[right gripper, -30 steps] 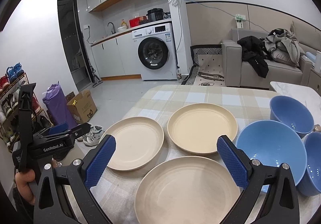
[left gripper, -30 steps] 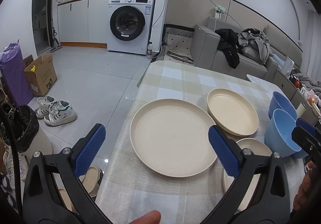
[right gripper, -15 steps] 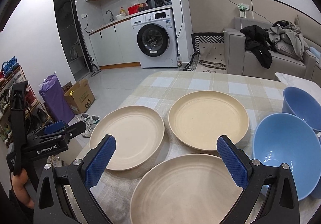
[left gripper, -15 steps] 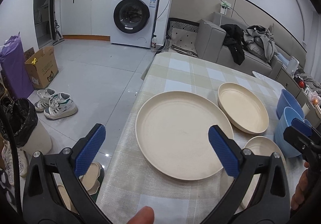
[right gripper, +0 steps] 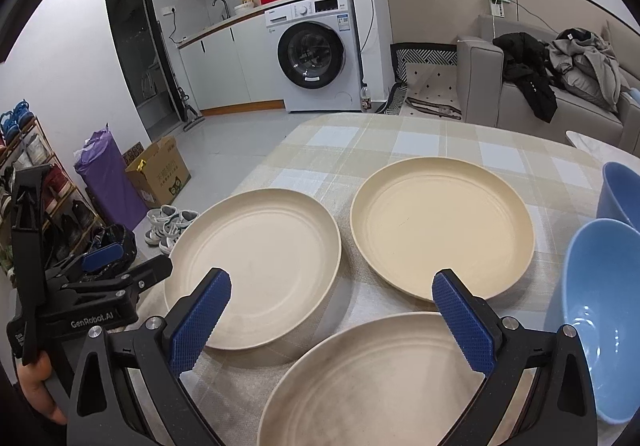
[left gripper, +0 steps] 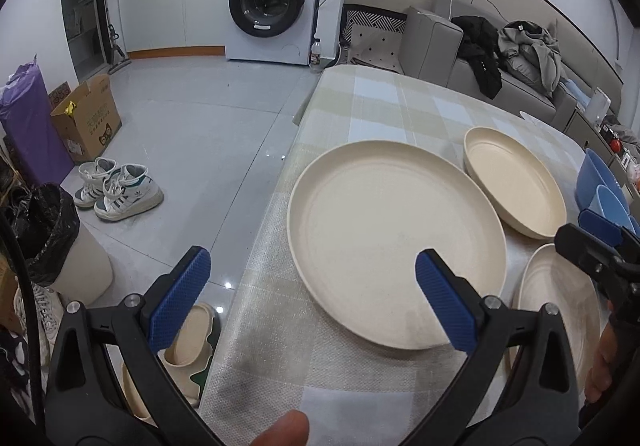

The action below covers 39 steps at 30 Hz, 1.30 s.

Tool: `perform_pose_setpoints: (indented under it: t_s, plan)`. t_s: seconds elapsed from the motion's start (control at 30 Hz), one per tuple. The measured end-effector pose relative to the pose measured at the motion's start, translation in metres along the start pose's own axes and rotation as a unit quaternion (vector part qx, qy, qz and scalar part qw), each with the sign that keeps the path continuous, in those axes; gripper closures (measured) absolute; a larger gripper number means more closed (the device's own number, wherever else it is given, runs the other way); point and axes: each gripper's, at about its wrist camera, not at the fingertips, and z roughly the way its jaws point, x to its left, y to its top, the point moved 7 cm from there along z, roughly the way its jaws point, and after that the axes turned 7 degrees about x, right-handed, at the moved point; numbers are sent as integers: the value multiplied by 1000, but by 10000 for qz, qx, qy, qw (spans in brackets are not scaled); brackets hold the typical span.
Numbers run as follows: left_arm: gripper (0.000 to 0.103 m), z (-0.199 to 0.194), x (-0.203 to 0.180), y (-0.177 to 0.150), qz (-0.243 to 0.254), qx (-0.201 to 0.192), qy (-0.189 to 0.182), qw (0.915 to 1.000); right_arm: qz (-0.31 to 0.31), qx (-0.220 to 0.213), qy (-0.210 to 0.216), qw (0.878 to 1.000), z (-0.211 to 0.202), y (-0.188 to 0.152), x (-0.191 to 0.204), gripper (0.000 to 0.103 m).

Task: Organize plates and bowls
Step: 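Move both tools toward the rim of the large cream plate, then close the left tool on the plate rim while the right tool closes beside it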

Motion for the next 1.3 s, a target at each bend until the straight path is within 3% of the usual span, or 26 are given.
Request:
perform_pose_setpoints:
  t_s: [0.3, 0.37, 0.43, 0.6, 0.77, 0.87, 0.9, 0.97, 1.03, 1.23, 1.3]
  plan:
    - [1, 35, 4, -4, -109, 347, -176, 9992, -21, 446, 116, 9989, 35, -6, 0, 1]
    - [1, 40, 4, -5, -101, 365, -184, 9991, 16, 544, 176, 9984, 43, -5, -2, 5]
    - [1, 44, 3, -5, -104, 365, -206, 9991, 40, 681, 260, 9973, 52, -6, -1, 18]
    - [3, 52, 3, -6, -74, 362, -217, 9991, -60, 830, 364, 9959, 66, -7, 4, 22]
    - [12, 55, 5, -11, -138, 445, -300, 9985, -47, 972, 384, 9945, 78, -9, 5, 28]
    - [16, 58, 5, -12, -98, 485, -349, 9982, -84, 1004, 431, 9940, 82, -11, 7, 40]
    - [19, 58, 3, -12, -91, 479, -344, 9982, -94, 1023, 427, 9938, 84, -11, 8, 48]
    - [25, 62, 2, -13, -84, 504, -375, 9980, -82, 1062, 433, 9934, 87, -12, 8, 50]
    - [37, 63, 3, -15, -103, 530, -388, 9978, -39, 1083, 446, 9931, 89, -12, 8, 61]
    - [69, 67, 3, -18, -95, 551, -360, 9978, -8, 1021, 280, 9944, 88, -11, 6, 76]
    - [75, 67, 1, -18, -48, 542, -378, 9978, -8, 1013, 234, 9946, 88, -11, 5, 78]
